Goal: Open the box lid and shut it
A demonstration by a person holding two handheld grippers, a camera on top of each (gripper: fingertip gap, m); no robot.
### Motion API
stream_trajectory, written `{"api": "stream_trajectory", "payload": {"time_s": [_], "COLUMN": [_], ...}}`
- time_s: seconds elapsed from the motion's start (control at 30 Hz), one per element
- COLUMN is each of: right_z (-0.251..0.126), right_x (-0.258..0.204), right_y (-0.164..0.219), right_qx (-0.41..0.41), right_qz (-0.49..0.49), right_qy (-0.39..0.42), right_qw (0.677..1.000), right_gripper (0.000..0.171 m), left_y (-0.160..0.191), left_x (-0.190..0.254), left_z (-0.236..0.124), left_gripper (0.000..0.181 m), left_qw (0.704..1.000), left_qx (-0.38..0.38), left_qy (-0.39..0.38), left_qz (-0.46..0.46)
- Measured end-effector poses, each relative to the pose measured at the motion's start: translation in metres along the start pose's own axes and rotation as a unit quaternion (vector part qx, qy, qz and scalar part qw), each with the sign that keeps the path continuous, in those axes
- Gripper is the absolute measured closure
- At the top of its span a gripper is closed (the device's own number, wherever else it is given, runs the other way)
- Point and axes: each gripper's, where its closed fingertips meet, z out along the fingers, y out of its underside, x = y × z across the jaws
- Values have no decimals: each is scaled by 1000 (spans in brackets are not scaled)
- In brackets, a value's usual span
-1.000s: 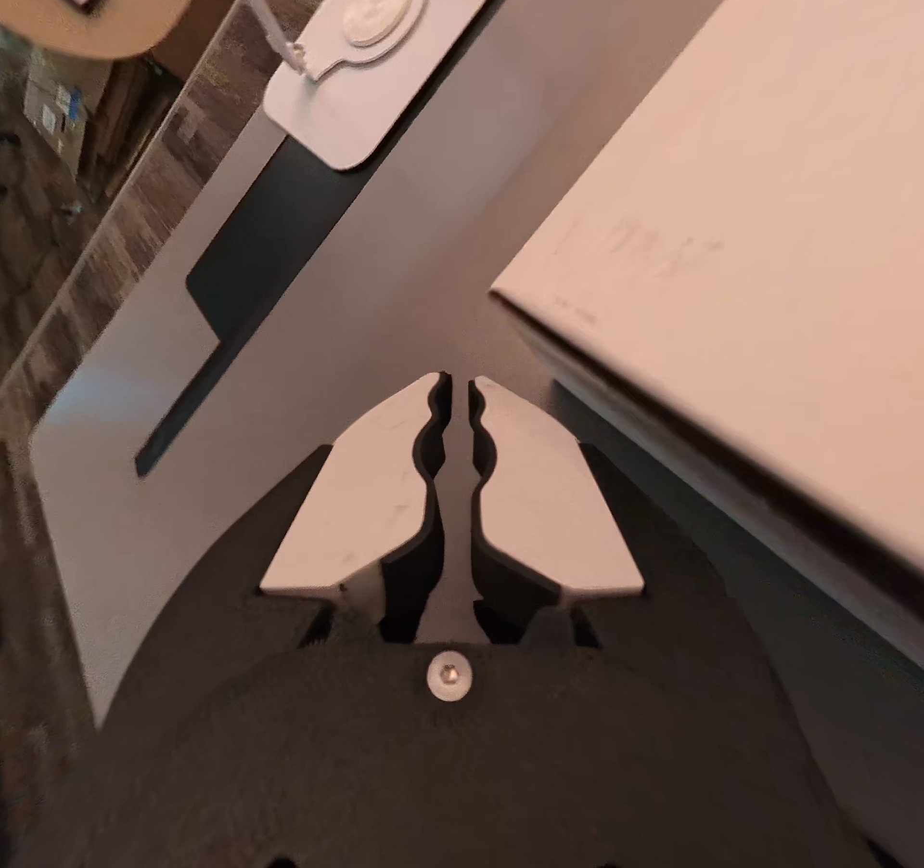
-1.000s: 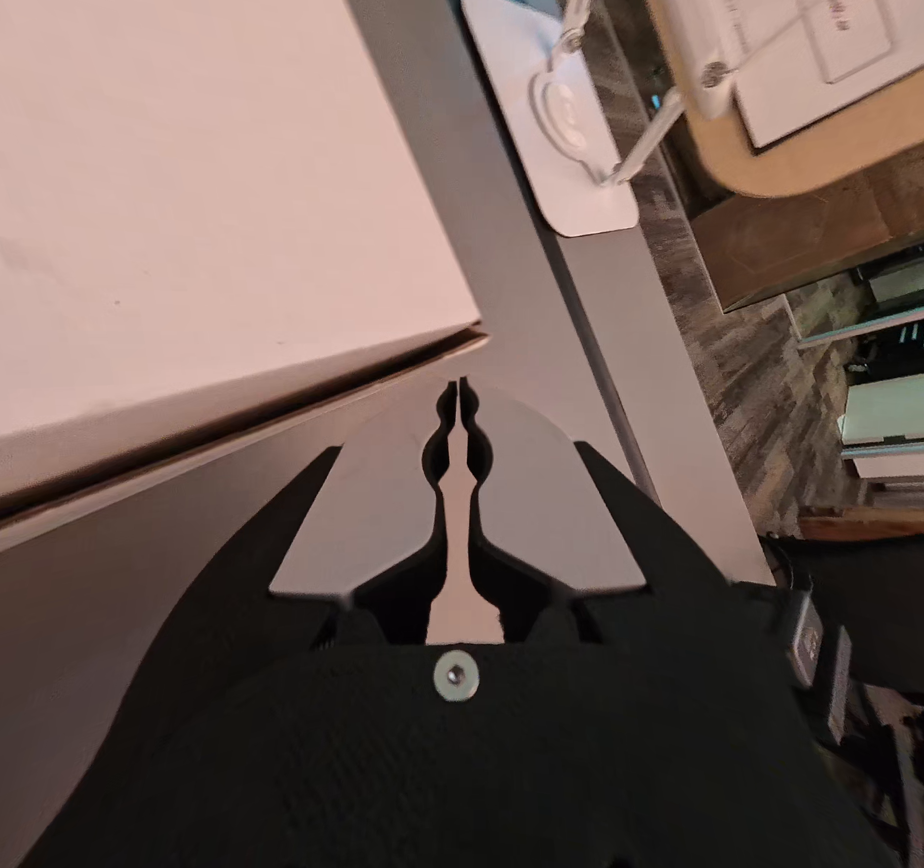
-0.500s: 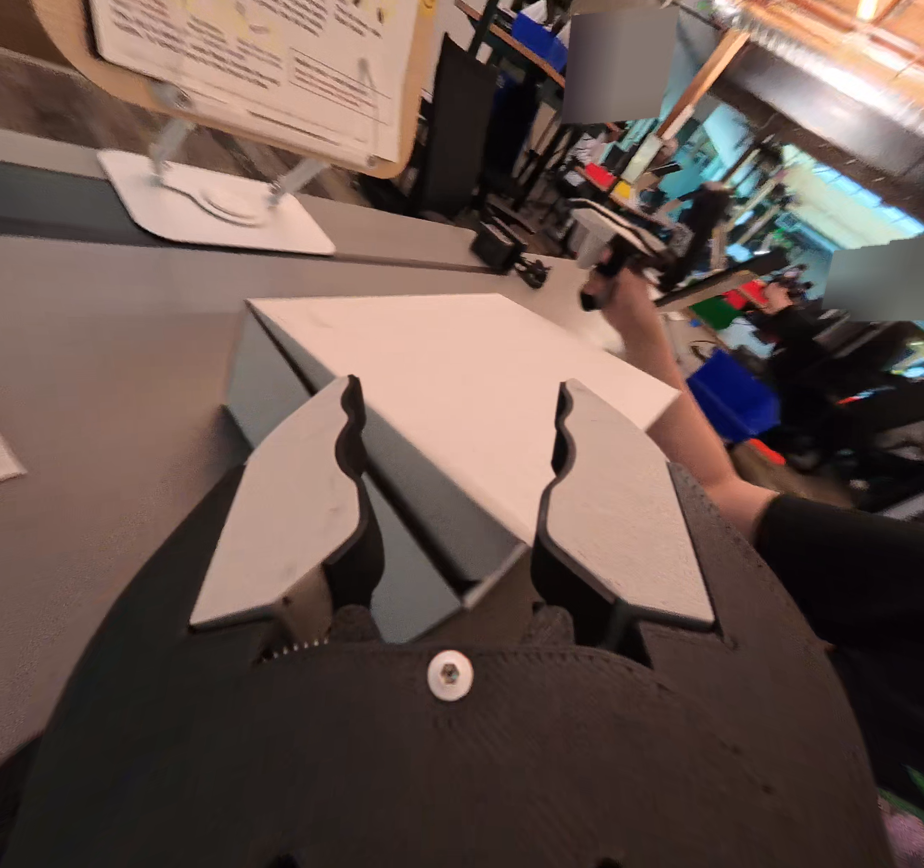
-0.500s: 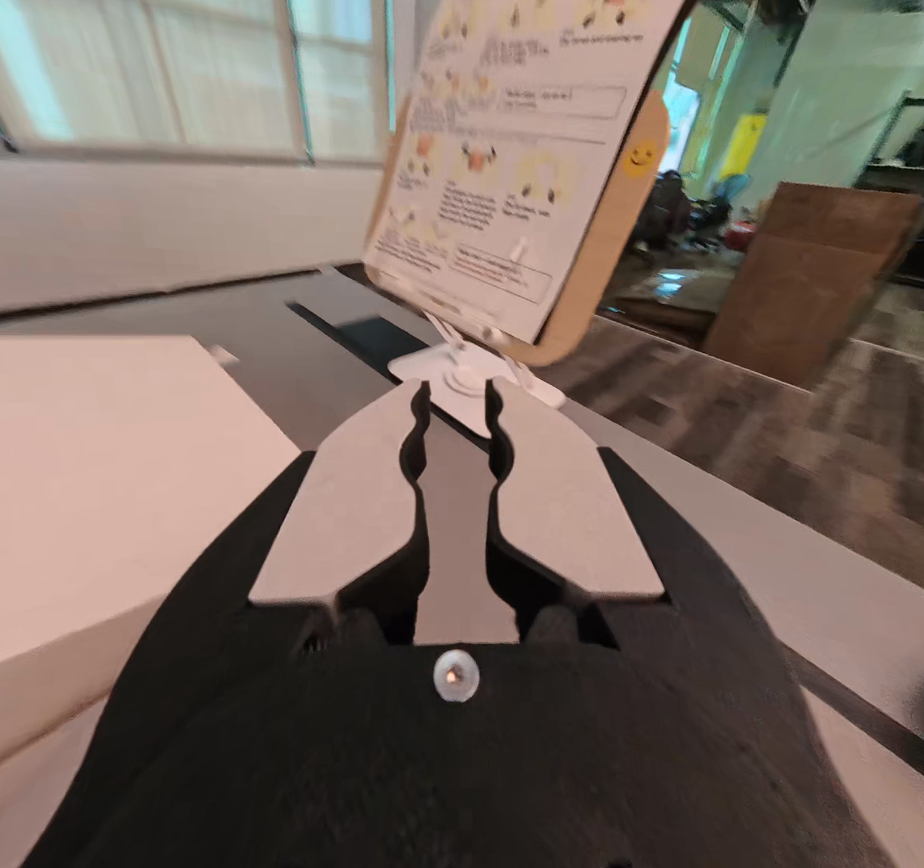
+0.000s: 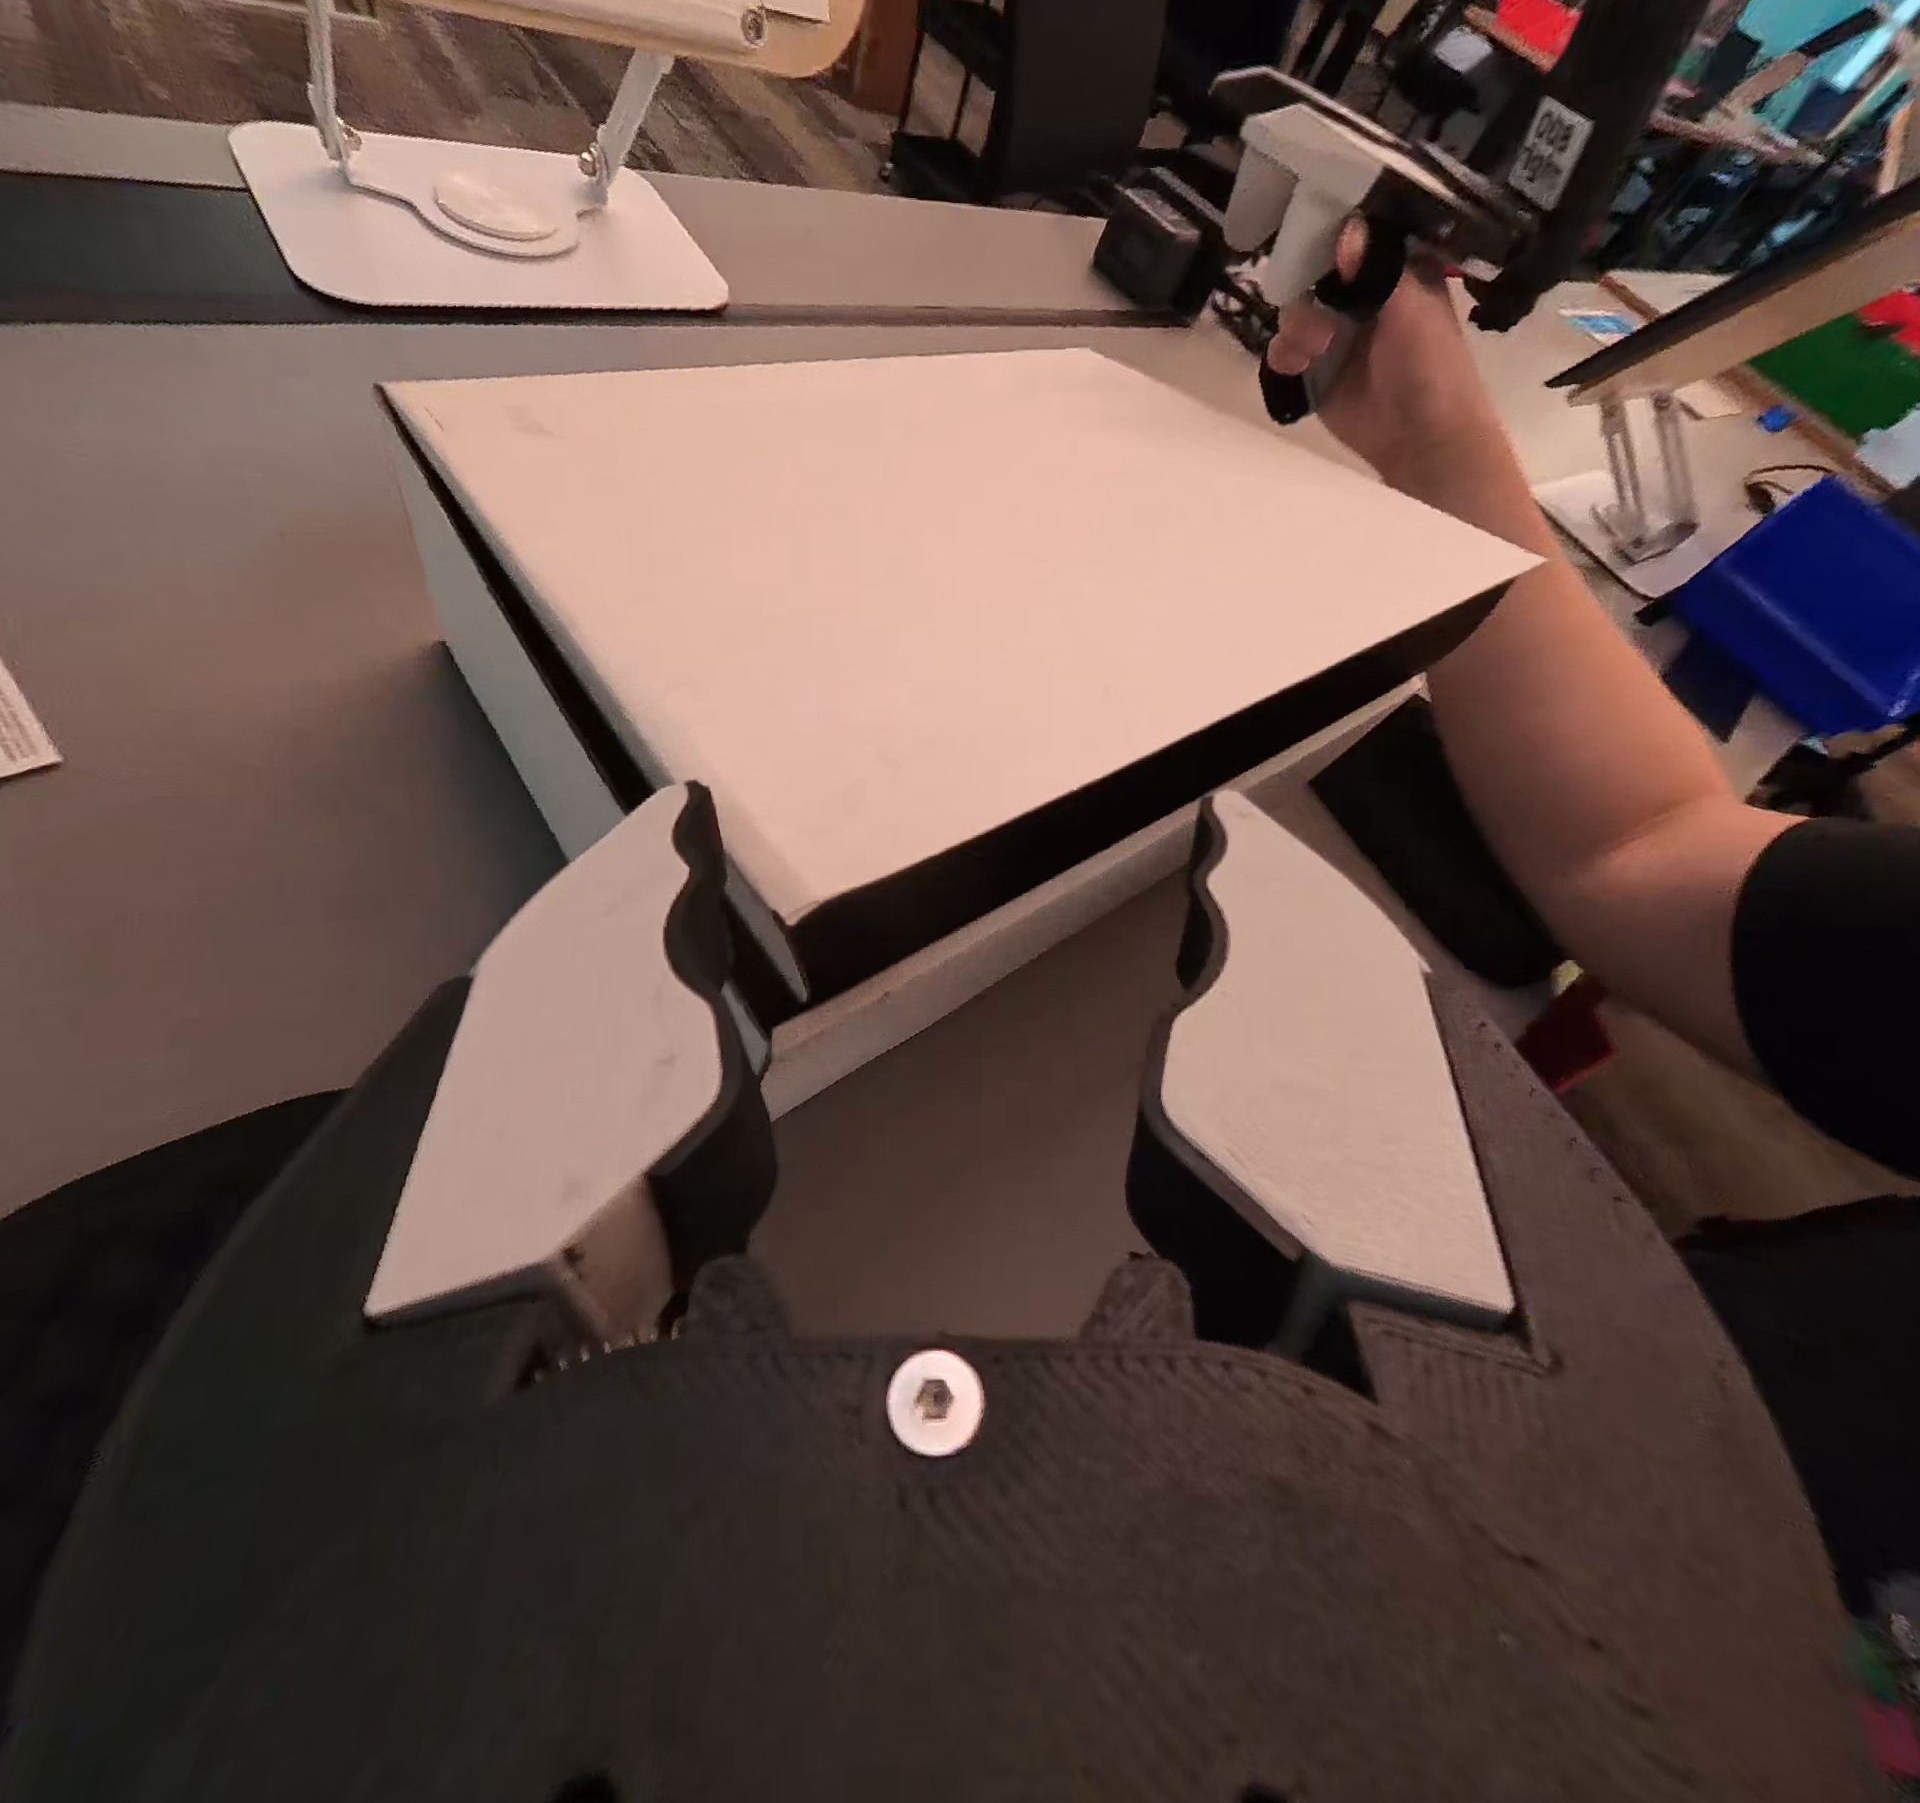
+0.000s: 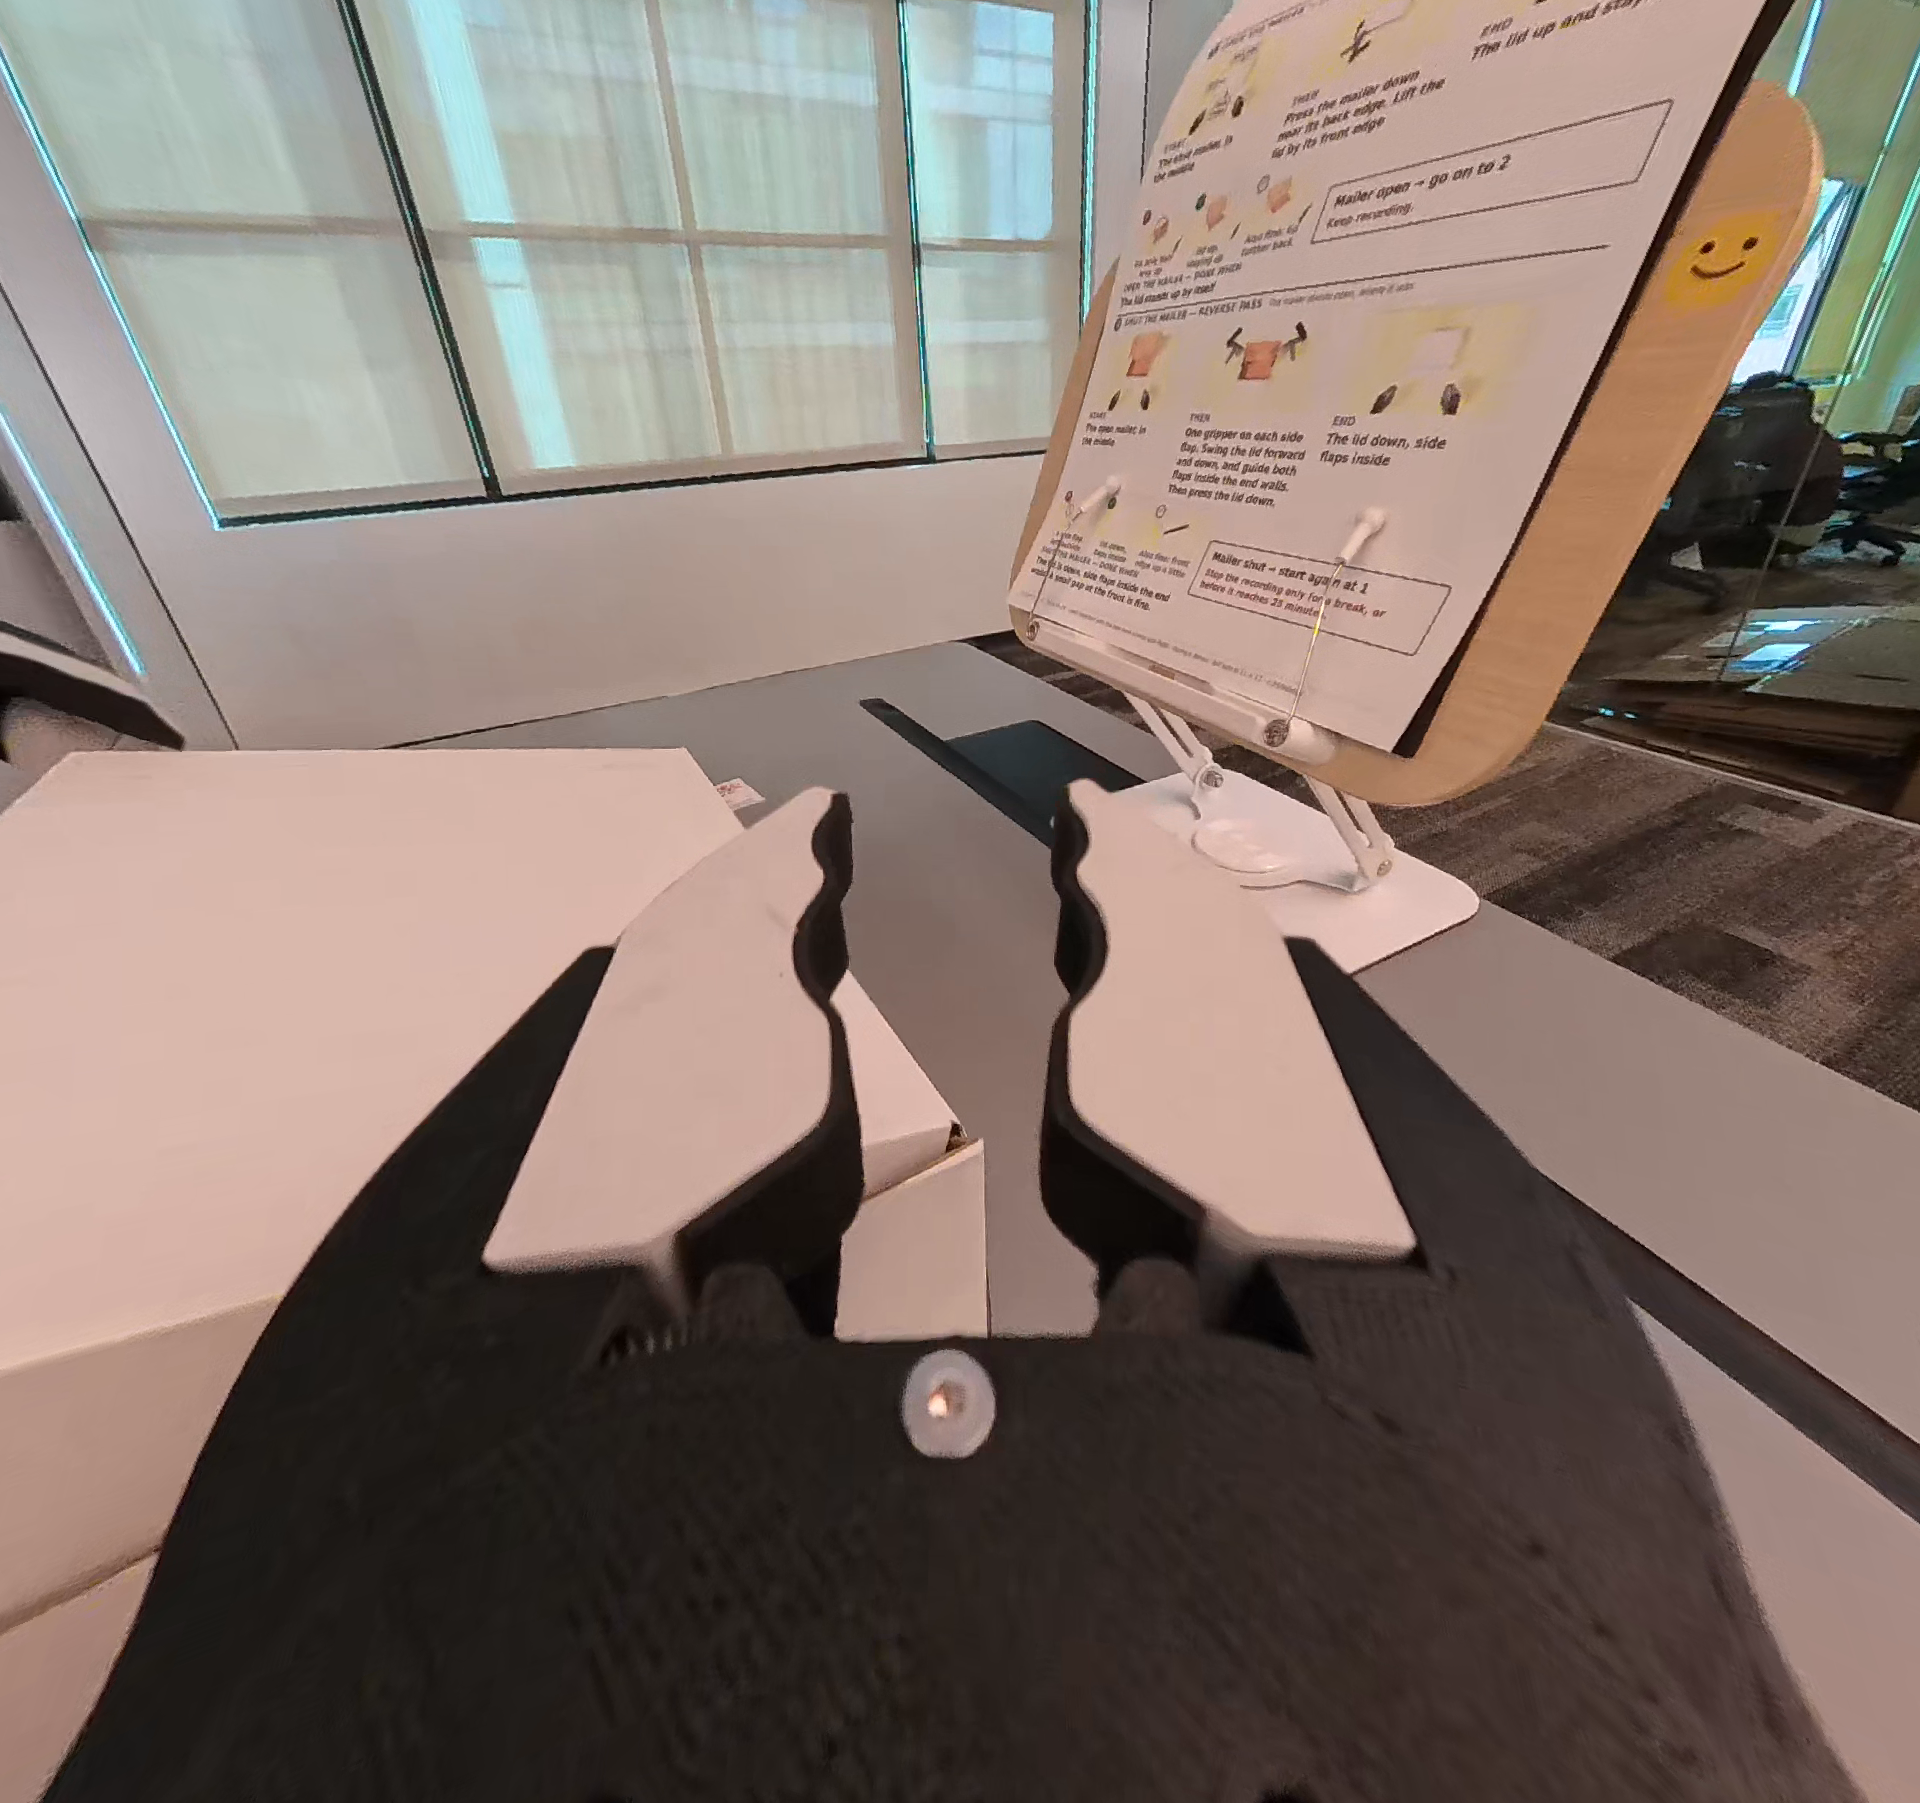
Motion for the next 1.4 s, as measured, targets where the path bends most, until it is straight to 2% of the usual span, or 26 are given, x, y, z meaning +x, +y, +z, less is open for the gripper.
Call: {"api": "stream_trajectory", "payload": {"time_s": [0.3, 0.7, 0.87, 0.97, 1.17, 1.33, 1.4], "right_z": [-8, -17, -17, -20, -35, -38, -38], "right_x": [-1, 12, 18, 22, 44, 46, 44], "right_y": [-4, -5, 4, 11, 27, 7, -2], "right_qx": [11, 22, 9, 18, 50, 102, 117], "right_qz": [-3, 5, 4, 11, -10, -14, -29], "right_qy": [1, 13, 23, 34, 98, 99, 106], "right_qw": [1000, 1000, 1000, 999, 994, 990, 987], "right_gripper": [134, 134, 134, 132, 128, 128, 128], "left_y": [16, 42, 33, 33, 40, 33, 34], "left_x": [-15, -10, -12, -13, -9, -11, -8], "left_z": [-4, 21, 14, 3, 6, -11, -16], "left_gripper": [95, 94, 99, 99, 95, 95, 96], "left_qw": [1000, 998, 999, 996, 995, 988, 988], "left_qx": [12, -43, -5, 10, 0, 47, 59], "left_qy": [-26, -40, -46, -75, -92, -143, -141], "left_qz": [-6, 39, 15, 41, 30, 22, 14]}}
